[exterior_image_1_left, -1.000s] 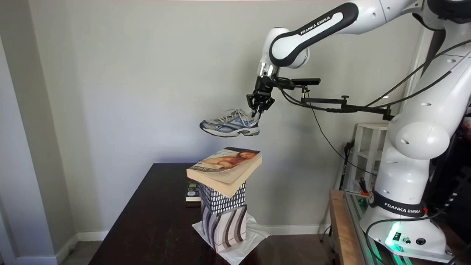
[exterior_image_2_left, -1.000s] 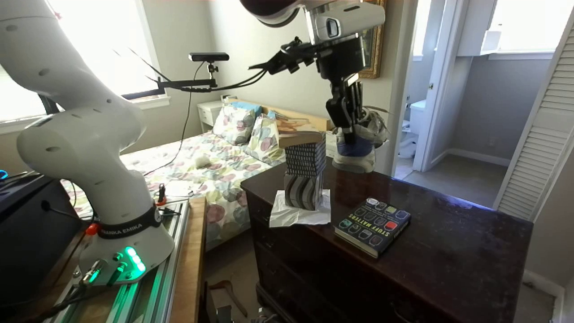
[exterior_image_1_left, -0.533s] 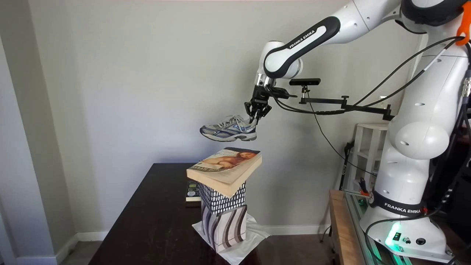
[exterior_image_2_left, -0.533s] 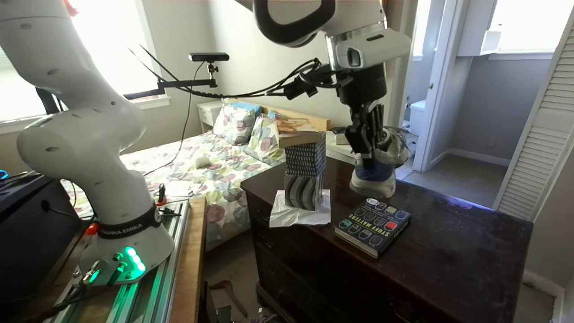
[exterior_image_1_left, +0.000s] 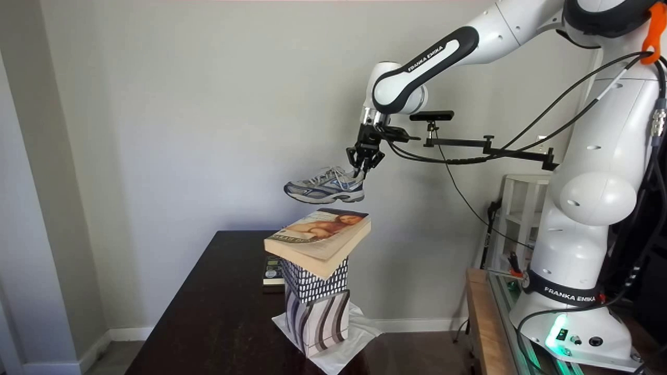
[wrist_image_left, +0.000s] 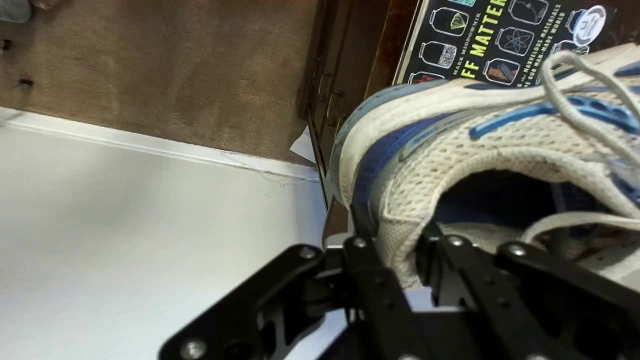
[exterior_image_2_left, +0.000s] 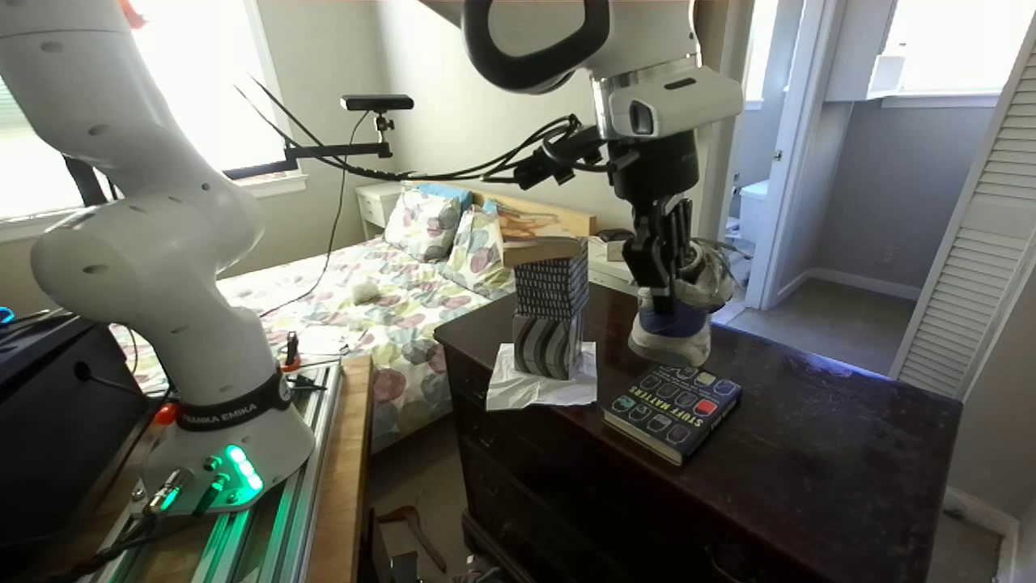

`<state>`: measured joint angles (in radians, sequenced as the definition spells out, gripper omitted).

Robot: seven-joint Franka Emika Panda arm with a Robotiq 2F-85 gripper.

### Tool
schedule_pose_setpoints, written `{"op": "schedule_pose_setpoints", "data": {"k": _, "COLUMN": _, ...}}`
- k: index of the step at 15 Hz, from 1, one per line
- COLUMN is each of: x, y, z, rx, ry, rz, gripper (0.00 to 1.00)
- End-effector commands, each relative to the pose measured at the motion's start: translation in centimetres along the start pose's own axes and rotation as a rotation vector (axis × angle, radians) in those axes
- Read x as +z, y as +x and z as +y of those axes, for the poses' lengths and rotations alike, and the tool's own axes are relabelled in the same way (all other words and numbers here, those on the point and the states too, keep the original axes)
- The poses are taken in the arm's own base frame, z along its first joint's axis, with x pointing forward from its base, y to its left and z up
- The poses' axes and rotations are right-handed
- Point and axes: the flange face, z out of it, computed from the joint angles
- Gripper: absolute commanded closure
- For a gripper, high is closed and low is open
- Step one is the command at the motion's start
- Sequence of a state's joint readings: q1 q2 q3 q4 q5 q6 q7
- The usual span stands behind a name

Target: Scatter the objects in the stack, and then place the bottom box on the top one

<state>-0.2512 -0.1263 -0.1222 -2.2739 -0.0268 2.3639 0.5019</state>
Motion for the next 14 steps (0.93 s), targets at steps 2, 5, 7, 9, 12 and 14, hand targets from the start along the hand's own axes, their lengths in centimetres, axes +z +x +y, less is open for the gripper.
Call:
{"op": "schedule_pose_setpoints", "data": {"k": 2, "x": 0.4, "y": 0.3, "z": -0.2, "rx": 0.013, "ry": -0.008, "rz": 0.010, "gripper": 0.94}}
{"op": "schedule_pose_setpoints", "data": {"k": 5, "x": 2.4, "y": 1.8, "z": -0.7, "rx": 0.060, "ry": -0.012, "rz": 0.027, "gripper": 0.94}}
{"op": "schedule_pose_setpoints", "data": {"k": 7, "x": 3.8, "y": 2.7, "z": -1.1, "rx": 0.081, "ry": -0.007, "rz": 0.040, "gripper": 0.94}}
{"op": "schedule_pose_setpoints", "data": {"k": 9, "x": 5.2, "y": 3.7, "z": -1.4, "rx": 0.102, "ry": -0.003, "rz": 0.060, "gripper": 0.94}}
{"op": "schedule_pose_setpoints", "data": {"k": 12, "x": 7.5, "y": 5.3, "z": -1.7, "rx": 0.124, "ry": -0.007, "rz": 0.076, "gripper": 0.94}}
{"op": "schedule_pose_setpoints", "data": {"k": 14, "x": 9.2, "y": 6.4, "z": -1.9, "rx": 0.129, "ry": -0.011, "rz": 0.085, "gripper": 0.94}}
